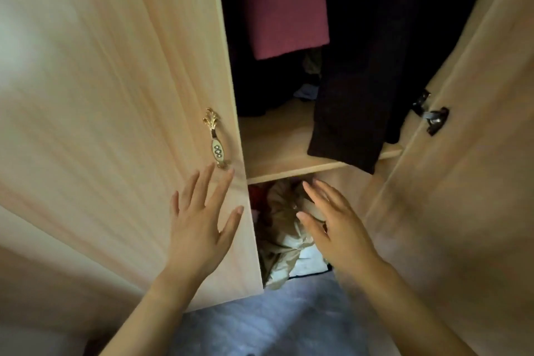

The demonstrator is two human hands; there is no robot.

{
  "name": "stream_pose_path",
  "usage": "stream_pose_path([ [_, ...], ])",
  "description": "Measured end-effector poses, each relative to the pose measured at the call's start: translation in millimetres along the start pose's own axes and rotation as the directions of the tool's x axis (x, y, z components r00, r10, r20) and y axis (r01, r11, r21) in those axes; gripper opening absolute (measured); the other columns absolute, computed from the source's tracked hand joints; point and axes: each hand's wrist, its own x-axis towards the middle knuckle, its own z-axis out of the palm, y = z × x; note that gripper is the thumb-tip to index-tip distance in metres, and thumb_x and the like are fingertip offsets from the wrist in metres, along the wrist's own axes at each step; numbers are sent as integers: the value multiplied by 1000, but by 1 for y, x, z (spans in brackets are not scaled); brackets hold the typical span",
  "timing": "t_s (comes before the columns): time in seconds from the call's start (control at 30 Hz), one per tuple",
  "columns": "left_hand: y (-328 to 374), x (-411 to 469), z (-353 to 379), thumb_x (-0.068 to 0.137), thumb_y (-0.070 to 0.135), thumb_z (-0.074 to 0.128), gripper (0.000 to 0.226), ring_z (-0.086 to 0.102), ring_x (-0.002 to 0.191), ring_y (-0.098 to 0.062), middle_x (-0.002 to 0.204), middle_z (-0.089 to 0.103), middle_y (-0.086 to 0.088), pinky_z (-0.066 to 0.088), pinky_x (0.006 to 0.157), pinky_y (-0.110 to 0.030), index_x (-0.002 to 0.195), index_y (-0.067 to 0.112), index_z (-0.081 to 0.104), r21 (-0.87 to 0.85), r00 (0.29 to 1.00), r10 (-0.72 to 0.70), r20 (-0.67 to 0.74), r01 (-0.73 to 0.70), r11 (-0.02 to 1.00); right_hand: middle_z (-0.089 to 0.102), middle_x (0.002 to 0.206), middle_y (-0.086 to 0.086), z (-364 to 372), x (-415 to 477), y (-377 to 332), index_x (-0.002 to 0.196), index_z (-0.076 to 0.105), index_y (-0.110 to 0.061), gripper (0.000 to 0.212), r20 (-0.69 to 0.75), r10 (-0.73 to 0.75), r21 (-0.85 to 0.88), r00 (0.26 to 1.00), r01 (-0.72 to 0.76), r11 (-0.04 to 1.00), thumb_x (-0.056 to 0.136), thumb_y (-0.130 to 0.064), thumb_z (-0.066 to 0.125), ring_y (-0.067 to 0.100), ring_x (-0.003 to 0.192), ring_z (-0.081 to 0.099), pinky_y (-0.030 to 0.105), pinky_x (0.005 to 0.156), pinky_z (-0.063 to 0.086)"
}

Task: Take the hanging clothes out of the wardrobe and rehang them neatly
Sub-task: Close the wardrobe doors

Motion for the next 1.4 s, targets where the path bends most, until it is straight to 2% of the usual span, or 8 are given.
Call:
stream_pose_path([
  [0.17,93,-47,42,89,57,31,60,37,133,-27,149,36,-3,34,104,-46,144,31,32,-133,986,19,167,4,991,38,143,-12,-48,-100,58,139,41,-28,56,4,128,-18,992,-128,992,91,-55,42,-4,129,24,-4,98,7],
  [0.33,200,-87,84,88,54,37,58,47,124,-29,143,44,-4,43,98,-47,140,27,39,-250,957,140,253,-75,965,48,137,-10,-113,-198,118,131,47,-31,55,-47,193,-90,980,-197,976,92,-63,27,5,123,41,19,97,36],
  [0.5,304,-116,111,87,58,36,58,45,128,-25,145,41,0,43,100,-45,140,34,33,-379,924,268,274,-152,913,42,136,-15,-177,-263,157,129,40,-35,44,-135,134,-101,982,-148,984,90,-55,38,0,125,34,19,96,34],
  [0.7,383,-131,115,83,60,42,67,35,134,-11,149,35,9,36,103,-27,144,36,28,-482,928,267,258,-116,869,61,120,1,-241,-277,184,120,54,-21,36,-365,21,13,931,-17,1000,91,-43,51,12,110,57,32,88,53],
  [0.8,397,-132,118,82,59,43,69,32,135,-8,149,35,9,35,103,-26,145,35,26,-466,931,270,245,-131,875,58,125,4,-264,-247,185,126,51,-11,43,-463,-5,97,886,57,994,88,-28,59,15,115,55,32,91,52],
  [1.0,388,-142,109,81,64,41,70,30,135,-4,149,32,14,32,106,-23,144,38,25,-432,944,213,253,-87,898,69,101,9,-267,-230,176,112,62,3,32,-587,-67,137,807,180,974,83,-9,66,15,91,67,30,73,57],
  [1.17,365,-157,93,79,67,39,67,30,127,4,139,28,27,14,95,4,140,42,26,-401,962,123,243,-16,916,63,105,0,-244,-226,151,114,59,-4,35,-577,-112,234,809,295,926,81,-10,66,10,96,64,16,78,54],
  [1.4,319,-169,61,81,64,48,53,43,110,13,122,45,35,33,89,-4,128,40,45,-502,985,-6,175,94,860,56,125,6,-190,-201,92,130,46,-8,51,-448,-345,179,825,460,869,84,-10,65,7,117,53,22,95,48],
])
